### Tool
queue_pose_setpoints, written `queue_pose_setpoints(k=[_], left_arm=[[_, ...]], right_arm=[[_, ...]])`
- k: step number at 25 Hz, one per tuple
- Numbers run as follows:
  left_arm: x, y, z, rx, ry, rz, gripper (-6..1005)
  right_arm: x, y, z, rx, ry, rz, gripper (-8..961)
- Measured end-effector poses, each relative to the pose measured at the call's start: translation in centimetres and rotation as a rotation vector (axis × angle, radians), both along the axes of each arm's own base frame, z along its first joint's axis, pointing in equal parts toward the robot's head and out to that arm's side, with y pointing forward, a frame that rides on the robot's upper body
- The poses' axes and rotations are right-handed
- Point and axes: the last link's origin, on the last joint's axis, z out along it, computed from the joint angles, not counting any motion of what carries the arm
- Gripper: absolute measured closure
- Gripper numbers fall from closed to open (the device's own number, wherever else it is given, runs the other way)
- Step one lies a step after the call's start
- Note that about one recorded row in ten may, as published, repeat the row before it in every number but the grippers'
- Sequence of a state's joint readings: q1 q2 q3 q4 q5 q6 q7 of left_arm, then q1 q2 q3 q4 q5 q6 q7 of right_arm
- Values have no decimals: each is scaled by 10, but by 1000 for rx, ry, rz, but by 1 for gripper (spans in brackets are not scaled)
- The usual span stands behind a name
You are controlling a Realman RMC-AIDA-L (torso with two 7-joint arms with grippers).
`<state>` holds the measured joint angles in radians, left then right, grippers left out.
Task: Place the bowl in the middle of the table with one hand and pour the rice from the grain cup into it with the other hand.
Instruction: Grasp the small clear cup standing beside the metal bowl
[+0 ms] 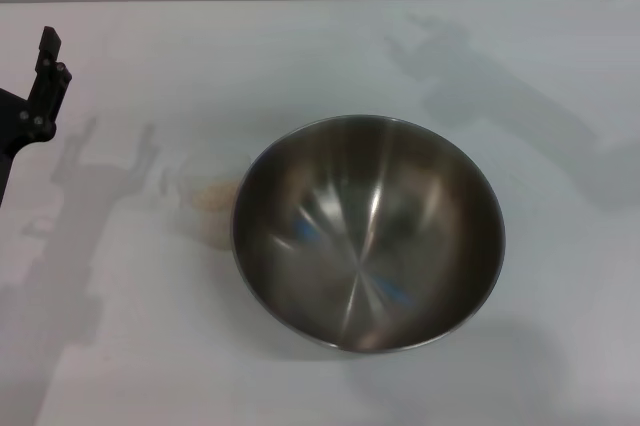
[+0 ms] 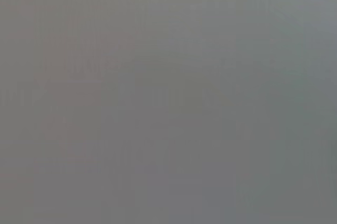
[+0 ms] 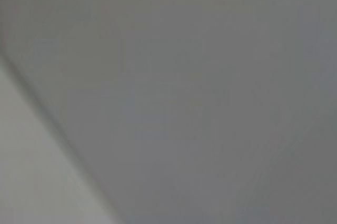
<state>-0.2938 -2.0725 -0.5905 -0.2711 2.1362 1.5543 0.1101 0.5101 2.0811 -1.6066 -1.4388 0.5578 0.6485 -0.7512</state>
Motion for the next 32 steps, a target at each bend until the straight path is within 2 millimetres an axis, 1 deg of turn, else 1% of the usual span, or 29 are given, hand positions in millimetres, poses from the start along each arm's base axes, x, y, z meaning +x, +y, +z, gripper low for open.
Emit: queue_pose_setpoints(k=[1,2,3,4,6,9,12,13,15,17,21,22,23,24,28,32], left_arm=[[0,0,0,0,-1,1,274],[0,0,0,0,-2,1,274],[-1,0,0,-1,-2,3,275],[-1,0,0,-2,-2,4,275],[-1,0,-1,-5,-1,7,275],[-2,0,-1,-8,1,10,275],[-2,-1,-2,-11,1,9,275],[-2,-2,-2,-13,1,12,275],[-4,-4,-3,-14,0,16,275],[-5,-7,-3,-17,-3,22,275],[-9,-15,-6,-30,-17,36,274],[-10,-18,-7,-41,-27,38,274],[-11,-20,-9,-56,-37,37,274],[-13,-24,-11,-75,-46,39,274],[-17,-37,-20,-138,-46,47,272],[-20,-49,-30,-199,-34,53,271]], right_arm=[[1,-4,-2,55,9,46,481],[2,-9,-1,166,45,123,481],[5,-13,-1,228,70,158,481],[5,-13,-1,228,70,158,480],[14,-21,-2,341,119,212,480],[34,-37,-6,501,225,277,479],[64,-52,-8,609,379,302,478],[75,-58,-6,633,466,302,478],[95,-66,-2,649,588,285,477],[121,-75,4,657,720,246,476],[165,-92,15,667,844,180,475],[181,-98,18,672,858,139,475],[188,-100,19,676,855,119,475],[188,-100,19,676,855,119,474],[206,-104,21,696,818,66,473],[213,-102,24,708,792,45,472]])
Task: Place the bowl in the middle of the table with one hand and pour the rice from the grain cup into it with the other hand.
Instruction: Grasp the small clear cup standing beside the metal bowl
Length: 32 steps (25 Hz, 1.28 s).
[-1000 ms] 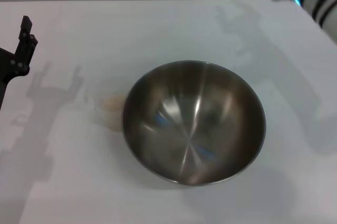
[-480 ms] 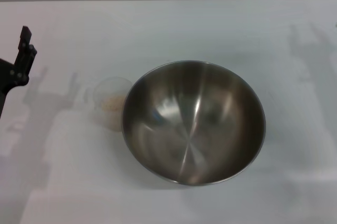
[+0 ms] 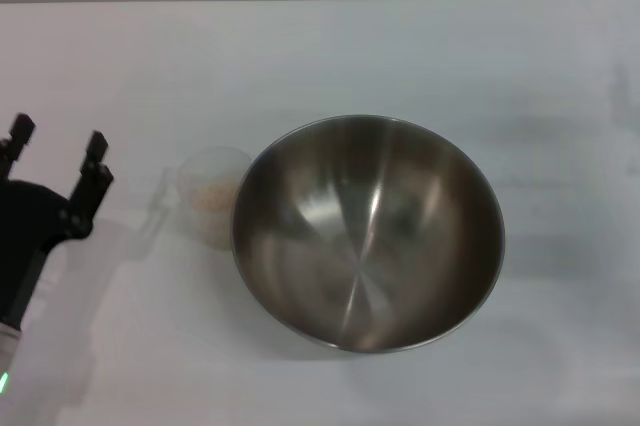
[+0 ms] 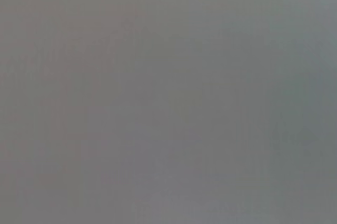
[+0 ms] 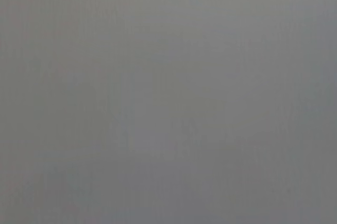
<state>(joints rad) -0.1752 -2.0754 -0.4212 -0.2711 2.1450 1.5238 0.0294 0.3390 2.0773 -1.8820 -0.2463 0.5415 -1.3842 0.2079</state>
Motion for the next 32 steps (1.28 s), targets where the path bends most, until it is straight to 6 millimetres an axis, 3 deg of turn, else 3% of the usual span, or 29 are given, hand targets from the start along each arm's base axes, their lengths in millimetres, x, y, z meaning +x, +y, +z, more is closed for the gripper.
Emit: queue_pose_setpoints(k=[11,32], left_arm=[[-6,-11,-24,-151,26,39,267],[-9,8,-38,-237,75,89,267]], right_arm=[[-3,16,1,-16,-11,-15,468],[-5,20,-2,-32,-16,-16,462]])
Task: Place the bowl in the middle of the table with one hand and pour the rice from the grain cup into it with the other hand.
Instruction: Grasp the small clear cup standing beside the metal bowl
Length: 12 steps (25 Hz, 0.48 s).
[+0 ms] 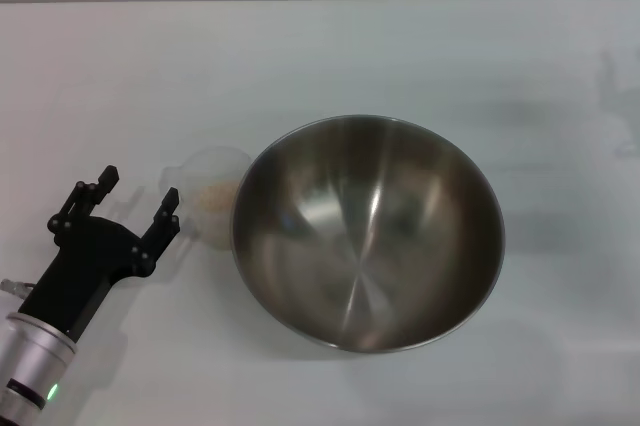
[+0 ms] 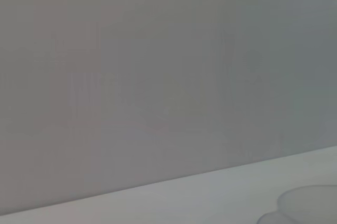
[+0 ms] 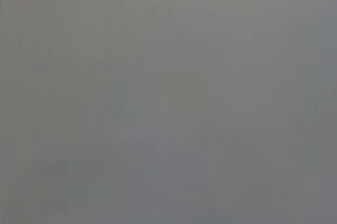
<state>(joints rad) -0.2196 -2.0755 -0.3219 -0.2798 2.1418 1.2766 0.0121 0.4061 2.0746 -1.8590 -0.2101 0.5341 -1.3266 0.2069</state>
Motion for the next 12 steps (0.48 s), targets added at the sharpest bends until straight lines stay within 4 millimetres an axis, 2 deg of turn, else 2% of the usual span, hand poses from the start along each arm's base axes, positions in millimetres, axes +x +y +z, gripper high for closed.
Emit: queue_pose_setpoints(k=[12], left_arm=[[1,16,-1,-14,24,13,270]], right_arm=[[-1,1,-1,-4,2,1,458]])
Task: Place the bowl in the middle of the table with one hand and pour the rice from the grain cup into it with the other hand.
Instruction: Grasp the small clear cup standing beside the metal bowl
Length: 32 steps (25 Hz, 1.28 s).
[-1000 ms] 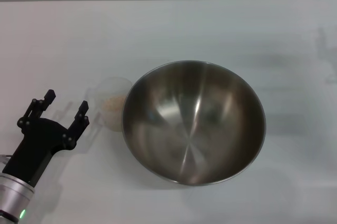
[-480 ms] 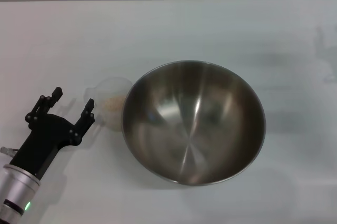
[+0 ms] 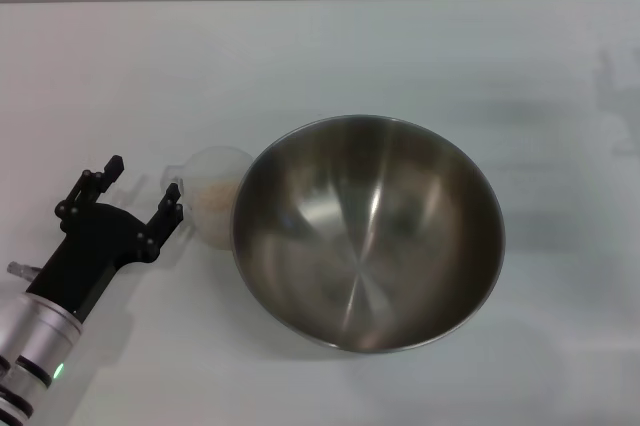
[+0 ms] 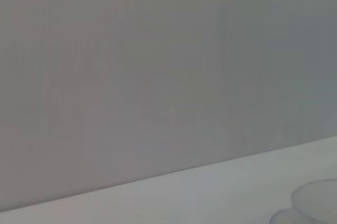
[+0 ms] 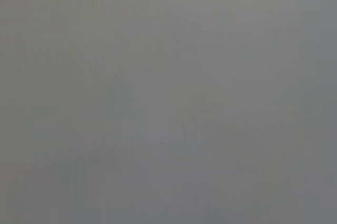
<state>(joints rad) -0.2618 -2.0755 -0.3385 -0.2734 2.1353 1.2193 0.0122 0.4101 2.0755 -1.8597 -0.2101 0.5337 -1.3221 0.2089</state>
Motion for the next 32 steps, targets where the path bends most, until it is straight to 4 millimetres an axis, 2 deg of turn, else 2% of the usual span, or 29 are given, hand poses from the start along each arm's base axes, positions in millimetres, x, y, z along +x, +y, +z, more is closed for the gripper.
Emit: queue_pose_setpoints(k=[10,20,28,30,32], left_arm=[[1,9,1,3,7,3,274],[3,6,-1,2,-6,7,283],[3,6,-2,-1,-6,7,496],[4,6,-3,-5,-6,4,701],[4,6,-3,-5,-6,3,793]], right_arm=[[-2,5,-2,-13,2,-5,455],[-3,8,-3,-22,4,-7,452],[-4,9,-3,-23,5,-6,449],[-4,8,-3,-24,5,-6,449],[-4,8,-4,-26,4,-5,448]])
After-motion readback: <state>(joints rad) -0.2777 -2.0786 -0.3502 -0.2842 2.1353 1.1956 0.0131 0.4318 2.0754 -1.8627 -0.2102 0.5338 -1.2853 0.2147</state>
